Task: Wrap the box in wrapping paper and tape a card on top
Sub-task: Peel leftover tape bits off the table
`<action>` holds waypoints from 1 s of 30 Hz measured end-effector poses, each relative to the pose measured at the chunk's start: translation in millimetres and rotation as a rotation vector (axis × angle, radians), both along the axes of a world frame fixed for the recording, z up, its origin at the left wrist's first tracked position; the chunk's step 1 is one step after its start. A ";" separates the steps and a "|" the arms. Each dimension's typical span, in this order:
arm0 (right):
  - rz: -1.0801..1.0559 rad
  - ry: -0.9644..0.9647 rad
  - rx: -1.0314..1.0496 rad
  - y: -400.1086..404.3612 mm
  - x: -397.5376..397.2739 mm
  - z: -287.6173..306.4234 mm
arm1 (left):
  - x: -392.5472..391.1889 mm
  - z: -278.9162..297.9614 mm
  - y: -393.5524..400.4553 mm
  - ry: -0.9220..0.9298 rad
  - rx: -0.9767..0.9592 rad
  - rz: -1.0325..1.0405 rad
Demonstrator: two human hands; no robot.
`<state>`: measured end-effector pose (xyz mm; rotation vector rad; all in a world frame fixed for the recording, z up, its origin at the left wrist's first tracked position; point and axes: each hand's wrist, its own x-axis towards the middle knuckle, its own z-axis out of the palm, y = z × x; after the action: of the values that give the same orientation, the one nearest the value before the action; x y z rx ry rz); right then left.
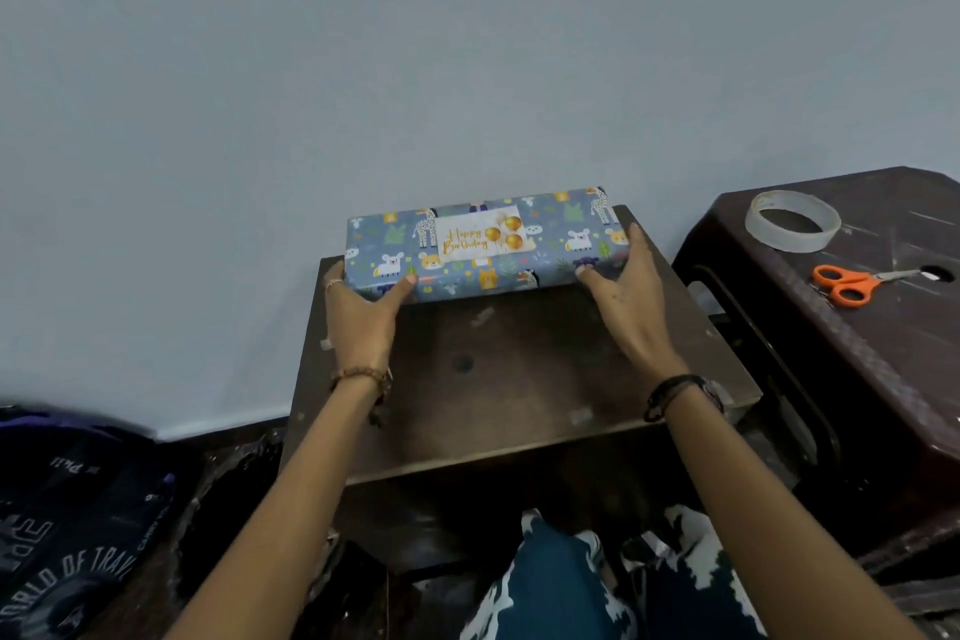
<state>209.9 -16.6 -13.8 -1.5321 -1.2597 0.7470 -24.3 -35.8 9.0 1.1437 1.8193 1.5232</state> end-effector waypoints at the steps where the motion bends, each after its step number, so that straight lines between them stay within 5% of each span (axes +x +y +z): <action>1: 0.016 -0.018 -0.002 12.9 -0.7 -1.6 | -2.8 -0.5 12.1 0.004 0.003 0.008; 11: 0.086 -0.137 -0.093 53.9 2.5 -15.0 | -14.2 -28.7 61.3 0.053 -0.161 -0.009; 17: 0.020 -0.185 0.109 0.3 0.9 -12.8 | 1.5 -26.3 33.1 0.236 -0.175 -0.006; 21: -0.076 -0.309 0.053 -65.5 5.3 -28.9 | 53.1 -32.3 -35.0 0.345 -0.011 -0.282; 24: -0.011 -0.493 -0.042 -96.3 4.2 -39.5 | 91.4 -55.0 -74.2 0.451 -0.103 -0.569; 30: 0.117 -0.751 -0.076 -136.7 -12.5 -48.2 | 110.4 -80.3 -111.3 0.739 -0.084 -0.516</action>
<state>197.4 -153.3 -62.1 -1.8948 -1.8918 0.2800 86.1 -147.1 -71.2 2.1168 1.7552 0.7610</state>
